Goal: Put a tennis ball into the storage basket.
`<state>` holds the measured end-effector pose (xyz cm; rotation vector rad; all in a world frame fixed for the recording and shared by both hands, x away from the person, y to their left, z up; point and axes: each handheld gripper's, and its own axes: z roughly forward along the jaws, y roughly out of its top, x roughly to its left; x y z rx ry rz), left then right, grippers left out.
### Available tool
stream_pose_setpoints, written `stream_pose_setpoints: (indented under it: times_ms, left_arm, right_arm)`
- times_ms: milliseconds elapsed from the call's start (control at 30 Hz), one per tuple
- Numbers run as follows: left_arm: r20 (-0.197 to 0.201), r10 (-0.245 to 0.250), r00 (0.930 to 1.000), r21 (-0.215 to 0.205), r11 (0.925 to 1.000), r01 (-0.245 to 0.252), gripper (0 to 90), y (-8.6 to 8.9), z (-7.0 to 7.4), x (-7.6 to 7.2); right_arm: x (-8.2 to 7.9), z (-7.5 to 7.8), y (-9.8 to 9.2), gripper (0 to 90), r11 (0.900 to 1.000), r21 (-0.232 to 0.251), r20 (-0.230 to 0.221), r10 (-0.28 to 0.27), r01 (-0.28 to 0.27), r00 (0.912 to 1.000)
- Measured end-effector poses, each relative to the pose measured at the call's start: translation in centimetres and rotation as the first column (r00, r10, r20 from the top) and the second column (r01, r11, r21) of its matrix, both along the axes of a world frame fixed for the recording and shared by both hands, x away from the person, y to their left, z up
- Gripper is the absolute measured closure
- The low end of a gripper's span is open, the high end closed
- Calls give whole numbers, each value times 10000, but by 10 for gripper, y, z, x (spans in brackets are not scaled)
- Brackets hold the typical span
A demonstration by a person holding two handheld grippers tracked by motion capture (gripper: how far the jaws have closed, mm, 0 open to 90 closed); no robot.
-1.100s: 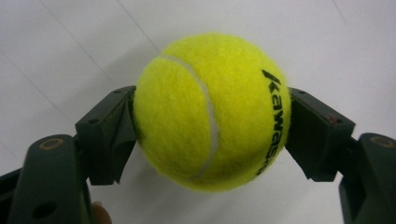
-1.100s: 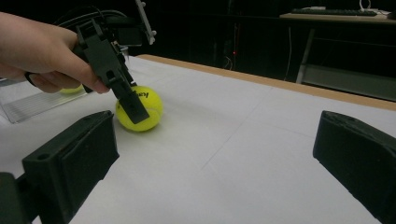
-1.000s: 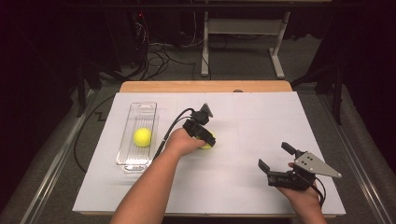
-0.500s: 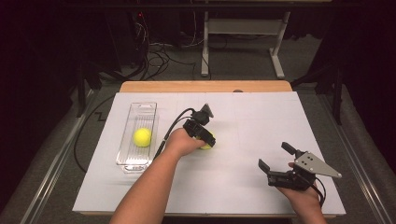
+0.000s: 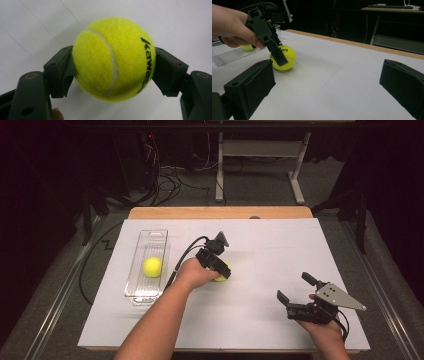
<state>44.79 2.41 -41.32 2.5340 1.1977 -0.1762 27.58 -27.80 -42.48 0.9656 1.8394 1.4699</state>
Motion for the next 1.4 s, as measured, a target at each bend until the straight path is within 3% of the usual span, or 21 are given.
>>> stream_pose_setpoints:
  times_ms: [267,700,1400]
  left_arm:
    - [-14,-20,10000,139,9999,20,267,6,6,-6]
    - [-139,76,9999,-112,9999,-77,268,18,9,-17]
    - [-171,-199,9997,199,9996,203,268,30,18,-35]
  right_arm:
    - [0,0,1,4,10000,-23,-5,-5,5,10000]
    - [-2,1,1,4,10000,-39,78,-17,17,10000]
    - [-3,2,0,4,10000,13,85,-37,36,10000]
